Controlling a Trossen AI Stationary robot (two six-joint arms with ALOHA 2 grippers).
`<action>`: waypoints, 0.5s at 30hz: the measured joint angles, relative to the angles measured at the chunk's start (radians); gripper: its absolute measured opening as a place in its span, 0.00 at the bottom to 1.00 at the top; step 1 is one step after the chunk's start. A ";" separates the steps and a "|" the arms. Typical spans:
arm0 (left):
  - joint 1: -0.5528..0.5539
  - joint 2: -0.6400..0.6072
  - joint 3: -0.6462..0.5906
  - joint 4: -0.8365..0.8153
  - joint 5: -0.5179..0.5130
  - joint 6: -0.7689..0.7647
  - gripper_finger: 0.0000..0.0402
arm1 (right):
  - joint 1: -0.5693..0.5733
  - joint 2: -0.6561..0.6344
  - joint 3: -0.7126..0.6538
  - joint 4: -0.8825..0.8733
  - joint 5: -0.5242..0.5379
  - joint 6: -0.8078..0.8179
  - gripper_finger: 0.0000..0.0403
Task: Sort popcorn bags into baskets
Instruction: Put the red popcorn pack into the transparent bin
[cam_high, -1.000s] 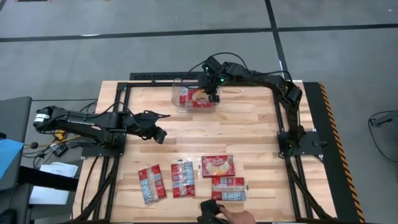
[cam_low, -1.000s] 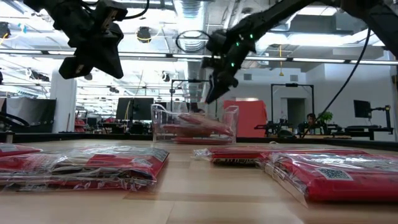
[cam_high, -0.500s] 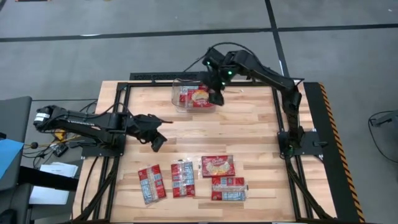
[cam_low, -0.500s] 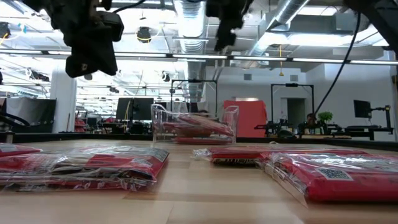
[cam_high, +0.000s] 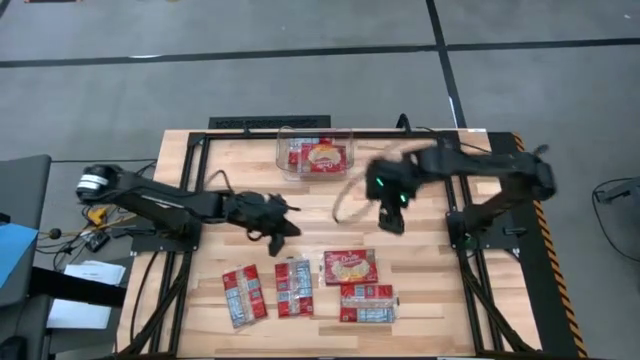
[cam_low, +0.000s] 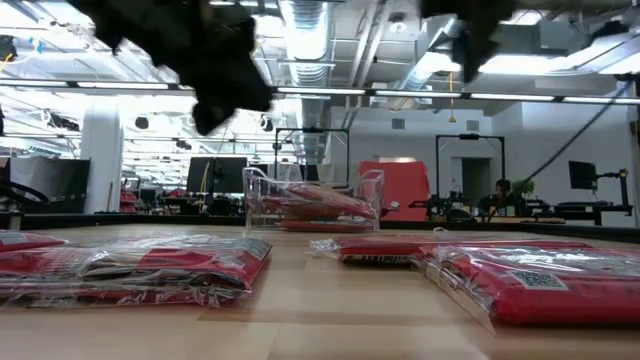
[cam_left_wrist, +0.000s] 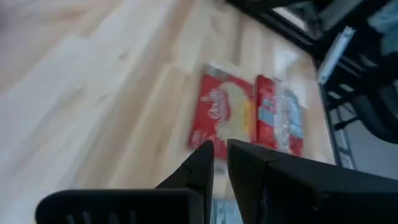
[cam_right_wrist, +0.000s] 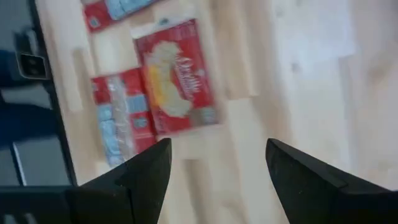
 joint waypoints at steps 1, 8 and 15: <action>0.000 0.039 0.000 0.034 0.020 0.009 0.08 | 0.024 -0.042 -0.076 0.072 0.007 0.058 0.71; 0.003 0.315 0.013 0.329 0.178 -0.037 0.04 | 0.100 -0.198 -0.471 0.501 0.084 0.347 0.71; -0.087 0.510 0.120 0.314 0.176 -0.055 0.00 | 0.134 -0.172 -0.664 0.726 0.096 0.403 0.71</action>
